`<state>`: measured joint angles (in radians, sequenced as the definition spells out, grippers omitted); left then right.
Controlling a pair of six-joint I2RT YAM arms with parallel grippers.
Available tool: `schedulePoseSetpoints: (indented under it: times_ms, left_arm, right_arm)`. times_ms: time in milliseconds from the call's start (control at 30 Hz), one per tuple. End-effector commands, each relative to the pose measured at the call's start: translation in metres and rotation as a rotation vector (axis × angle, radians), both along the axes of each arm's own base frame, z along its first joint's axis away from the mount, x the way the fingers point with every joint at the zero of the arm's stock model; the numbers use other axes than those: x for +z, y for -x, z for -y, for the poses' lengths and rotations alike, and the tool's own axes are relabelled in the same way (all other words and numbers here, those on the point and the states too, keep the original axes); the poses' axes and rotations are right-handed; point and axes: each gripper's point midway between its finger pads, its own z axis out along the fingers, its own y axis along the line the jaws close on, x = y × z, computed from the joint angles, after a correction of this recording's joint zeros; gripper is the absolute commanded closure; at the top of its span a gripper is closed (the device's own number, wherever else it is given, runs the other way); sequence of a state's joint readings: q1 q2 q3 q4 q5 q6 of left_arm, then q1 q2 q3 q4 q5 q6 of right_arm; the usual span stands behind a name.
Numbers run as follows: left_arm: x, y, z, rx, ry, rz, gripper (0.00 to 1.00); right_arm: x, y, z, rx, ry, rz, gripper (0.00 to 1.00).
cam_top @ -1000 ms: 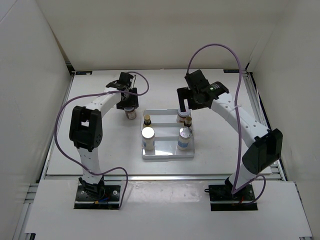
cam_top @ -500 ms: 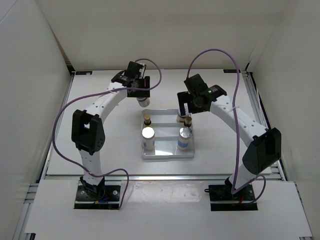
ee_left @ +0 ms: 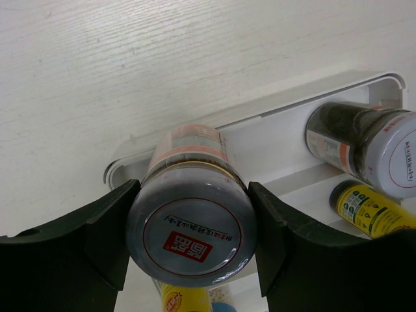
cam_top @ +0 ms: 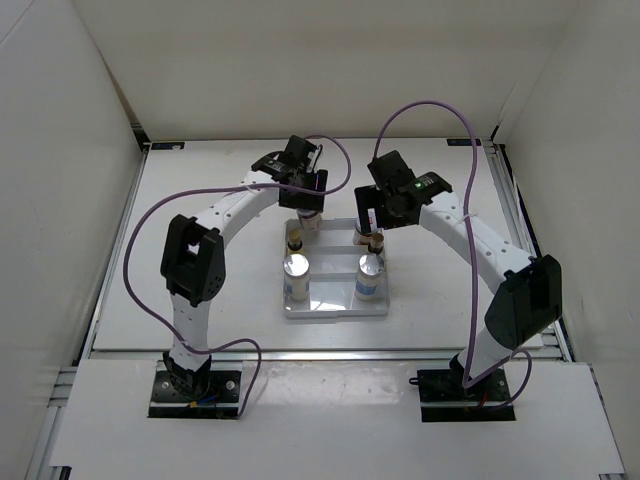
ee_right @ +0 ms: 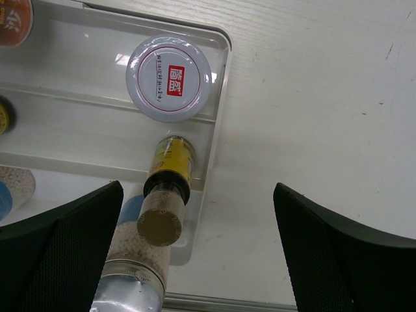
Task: Organize the condiment bottles
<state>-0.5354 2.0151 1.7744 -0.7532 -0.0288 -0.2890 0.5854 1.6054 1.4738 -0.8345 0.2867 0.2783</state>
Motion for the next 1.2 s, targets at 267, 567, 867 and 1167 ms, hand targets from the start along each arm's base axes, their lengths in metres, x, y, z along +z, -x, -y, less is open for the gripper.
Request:
schedulePoseSetpoints:
  times_ms: [267,567,867,1167]
  left_arm:
    - [-0.005,-0.008,0.004,-0.007,0.008,-0.009,0.67]
    - [0.041,0.01,-0.016,0.011,0.008,0.067,0.69]
    - [0.024,0.028,-0.024,0.004,-0.017,0.01,0.67]
    - [-0.001,0.023,-0.025,0.023,-0.055,-0.03,0.3]
  right_arm:
    - [0.006,0.0,0.001,0.003,-0.005,0.033,0.0]
    - [0.006,-0.001,0.003,-0.002,0.001,0.037,0.0]
    - [0.006,0.001,-0.001,0.0,-0.017,0.028,0.0]
    - [0.006,0.001,-0.001,-0.008,-0.022,0.027,0.0]
